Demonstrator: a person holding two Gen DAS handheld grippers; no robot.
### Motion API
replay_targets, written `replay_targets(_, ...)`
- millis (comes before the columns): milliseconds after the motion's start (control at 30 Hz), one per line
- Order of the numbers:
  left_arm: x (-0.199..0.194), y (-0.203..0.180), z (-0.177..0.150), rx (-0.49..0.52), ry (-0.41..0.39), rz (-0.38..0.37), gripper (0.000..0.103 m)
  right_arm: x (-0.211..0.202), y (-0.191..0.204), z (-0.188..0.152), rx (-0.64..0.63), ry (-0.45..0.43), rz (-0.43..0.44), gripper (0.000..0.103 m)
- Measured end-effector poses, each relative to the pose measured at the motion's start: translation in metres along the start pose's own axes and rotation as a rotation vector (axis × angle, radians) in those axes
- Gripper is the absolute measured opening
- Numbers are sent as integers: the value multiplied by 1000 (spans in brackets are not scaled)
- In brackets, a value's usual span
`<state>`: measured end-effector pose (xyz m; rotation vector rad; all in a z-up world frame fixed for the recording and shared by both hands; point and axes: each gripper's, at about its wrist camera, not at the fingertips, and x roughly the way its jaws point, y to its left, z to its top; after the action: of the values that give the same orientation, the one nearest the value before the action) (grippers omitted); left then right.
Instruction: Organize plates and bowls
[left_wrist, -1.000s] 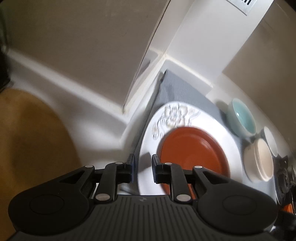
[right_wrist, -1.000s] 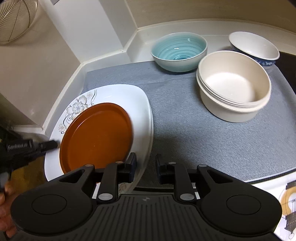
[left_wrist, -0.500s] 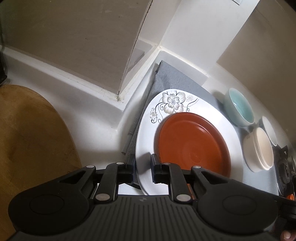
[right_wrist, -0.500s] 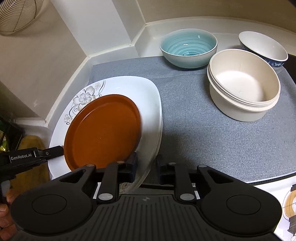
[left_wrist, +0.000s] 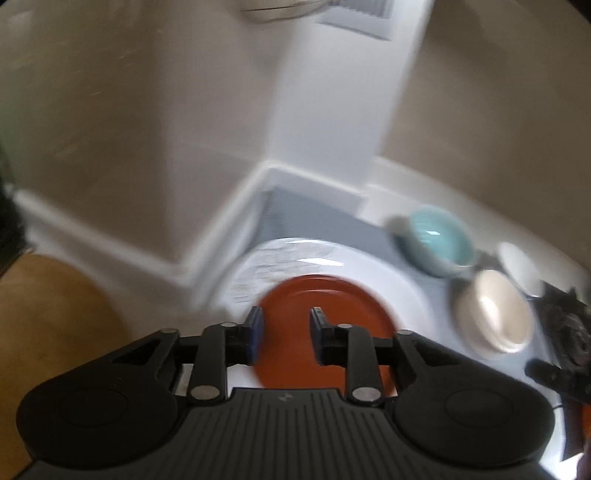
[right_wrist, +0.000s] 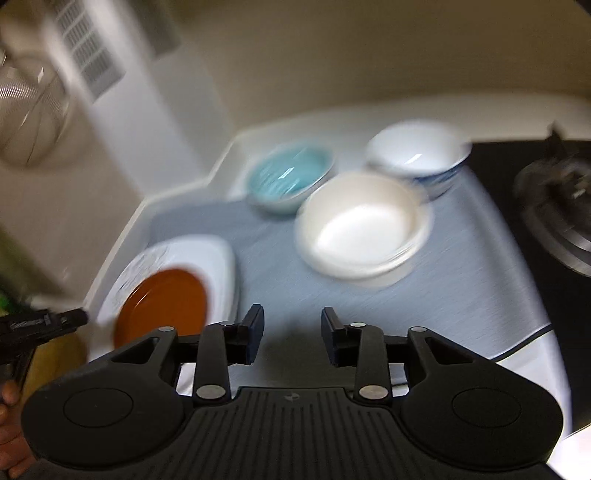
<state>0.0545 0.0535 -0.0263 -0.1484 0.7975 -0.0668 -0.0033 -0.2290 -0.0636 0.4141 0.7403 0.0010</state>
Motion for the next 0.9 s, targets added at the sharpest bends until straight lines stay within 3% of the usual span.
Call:
replay_targets(133, 8, -49, 5, 44, 10, -95, 35, -1, -48, 19, 63, -36, -36, 38)
replay_targets(167, 12, -63, 5, 61, 16, -128, 42, 1, -59, 26, 78, -36, -38, 39)
replay_targets(233, 24, -88, 8, 91, 36, -178, 45, 9, -76, 38, 87, -38, -42, 39)
replay_targets(333, 51, -119, 14, 91, 102, -246, 50, 24, -97, 52, 110, -16, -53, 42)
replay_targets(500, 94, -139, 17, 32, 182, -244, 50, 53, -109, 66, 128, 58, -46, 42)
replay_targets(633, 106, -148, 18, 2, 228, -321, 49, 69, -109, 65, 111, 123, -16, 42)
replay_targets(667, 111, -152, 16, 18, 246, -332, 45, 73, -109, 65, 109, 140, -9, 42)
replay_targets(700, 114, -157, 14, 33, 254, -330, 30, 76, -111, 66, 116, 149, -3, 41)
replay_targets(733, 116, -159, 13, 46, 257, -330, 22, 76, -111, 65, 123, 151, 6, 35)
replay_targets(767, 117, -162, 11, 56, 253, -337, 19, 76, -111, 65, 126, 153, 26, 25)
replay_targets(900, 110, -162, 5, 78, 257, -357, 18, 66, -104, 65, 86, 151, 38, 23)
